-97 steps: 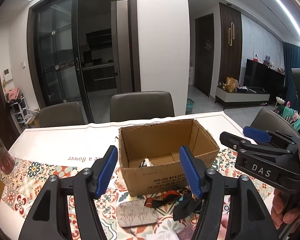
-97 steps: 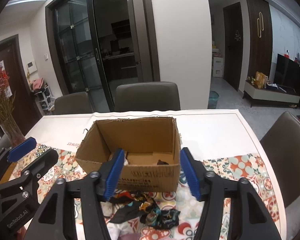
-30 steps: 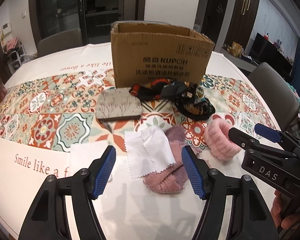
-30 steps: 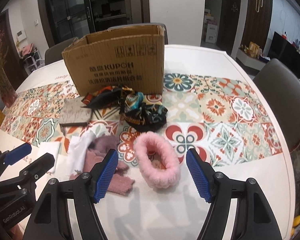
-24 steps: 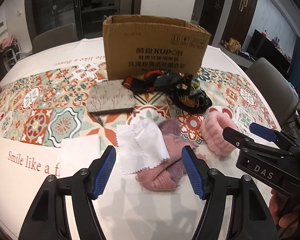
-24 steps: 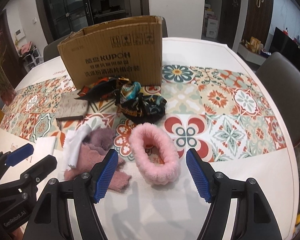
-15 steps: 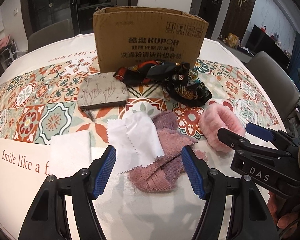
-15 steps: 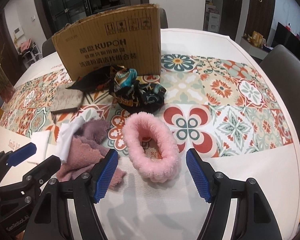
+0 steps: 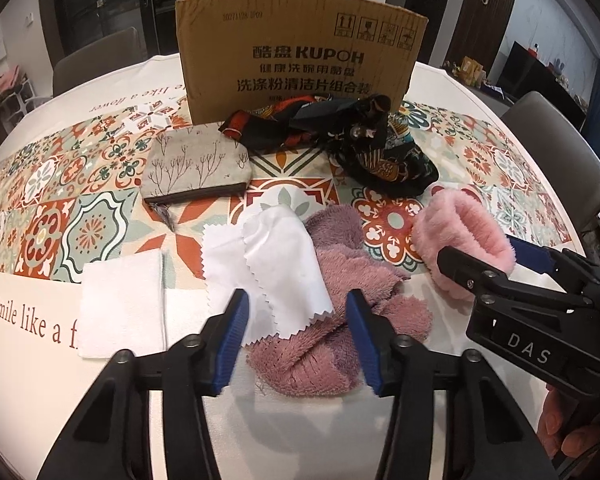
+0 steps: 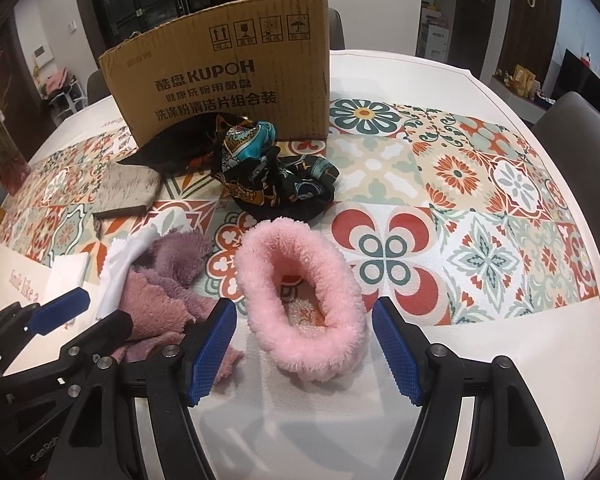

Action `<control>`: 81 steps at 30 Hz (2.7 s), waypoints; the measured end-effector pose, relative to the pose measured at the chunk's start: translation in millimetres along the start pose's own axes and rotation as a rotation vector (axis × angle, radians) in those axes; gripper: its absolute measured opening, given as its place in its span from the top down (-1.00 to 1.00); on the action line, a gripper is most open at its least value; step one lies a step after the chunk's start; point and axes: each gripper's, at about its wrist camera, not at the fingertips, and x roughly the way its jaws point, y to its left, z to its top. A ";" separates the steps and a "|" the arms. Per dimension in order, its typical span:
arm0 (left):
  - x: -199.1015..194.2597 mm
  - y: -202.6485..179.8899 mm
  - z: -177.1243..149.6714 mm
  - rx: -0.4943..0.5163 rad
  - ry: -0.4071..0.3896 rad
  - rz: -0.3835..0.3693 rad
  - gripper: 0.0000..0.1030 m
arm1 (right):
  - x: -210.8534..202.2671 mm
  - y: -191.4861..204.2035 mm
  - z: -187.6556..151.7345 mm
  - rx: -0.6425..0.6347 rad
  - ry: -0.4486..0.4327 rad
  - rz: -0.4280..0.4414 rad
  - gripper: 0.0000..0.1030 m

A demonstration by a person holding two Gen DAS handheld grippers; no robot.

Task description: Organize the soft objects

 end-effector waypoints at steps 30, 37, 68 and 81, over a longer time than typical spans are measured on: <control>-41.3 12.0 11.4 -0.002 -0.121 -0.008 0.94 | -30.9 11.8 9.2 0.020 -0.045 0.024 0.46; -64.5 16.4 20.7 0.008 -0.182 -0.011 0.94 | -50.7 18.9 19.1 0.016 -0.090 0.030 0.46; -143.8 27.5 71.9 0.050 -0.441 -0.021 0.94 | -118.7 37.4 70.3 0.012 -0.305 0.040 0.46; -165.4 31.6 104.4 0.058 -0.553 -0.018 0.94 | -134.2 42.7 105.0 0.002 -0.414 0.041 0.46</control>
